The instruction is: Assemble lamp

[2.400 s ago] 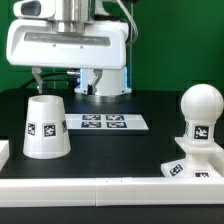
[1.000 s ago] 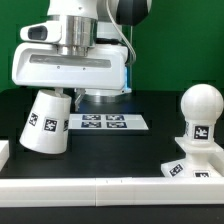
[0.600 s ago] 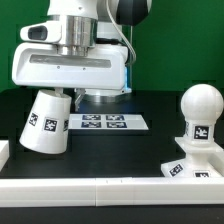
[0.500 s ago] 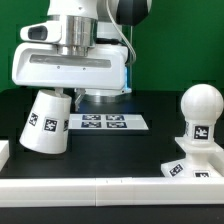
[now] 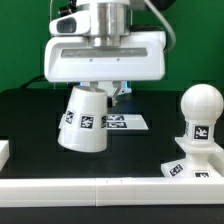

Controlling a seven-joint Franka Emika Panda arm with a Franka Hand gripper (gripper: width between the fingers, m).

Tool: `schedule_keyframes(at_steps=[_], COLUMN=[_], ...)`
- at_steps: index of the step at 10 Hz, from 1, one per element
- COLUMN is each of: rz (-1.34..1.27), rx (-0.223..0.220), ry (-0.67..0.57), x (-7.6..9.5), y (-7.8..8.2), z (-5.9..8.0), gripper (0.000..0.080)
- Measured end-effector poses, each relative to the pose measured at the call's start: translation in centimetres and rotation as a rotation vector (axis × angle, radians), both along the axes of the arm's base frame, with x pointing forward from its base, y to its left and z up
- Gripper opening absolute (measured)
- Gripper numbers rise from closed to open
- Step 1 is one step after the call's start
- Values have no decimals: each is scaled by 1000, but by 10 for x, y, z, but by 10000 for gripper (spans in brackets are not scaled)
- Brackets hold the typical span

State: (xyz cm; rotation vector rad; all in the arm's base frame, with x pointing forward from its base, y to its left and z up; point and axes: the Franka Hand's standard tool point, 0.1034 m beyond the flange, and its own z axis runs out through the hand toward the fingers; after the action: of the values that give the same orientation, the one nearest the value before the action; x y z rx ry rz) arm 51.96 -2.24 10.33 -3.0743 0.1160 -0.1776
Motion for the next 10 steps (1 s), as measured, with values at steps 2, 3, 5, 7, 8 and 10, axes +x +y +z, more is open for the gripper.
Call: schedule_keyframes(at_steps=[2, 3, 5, 7, 8, 10], rz=[-104, -129, -127, -146, -163, -216], rx=[69, 87, 85, 91, 109, 154], ry=[-37, -39, -33, -29, -24, -24], x=[44, 51, 47, 48, 50, 73], y=[13, 8, 9, 13, 27, 54], z=[38, 44, 39, 40, 50, 79], gripper=[44, 44, 44, 44, 44, 44])
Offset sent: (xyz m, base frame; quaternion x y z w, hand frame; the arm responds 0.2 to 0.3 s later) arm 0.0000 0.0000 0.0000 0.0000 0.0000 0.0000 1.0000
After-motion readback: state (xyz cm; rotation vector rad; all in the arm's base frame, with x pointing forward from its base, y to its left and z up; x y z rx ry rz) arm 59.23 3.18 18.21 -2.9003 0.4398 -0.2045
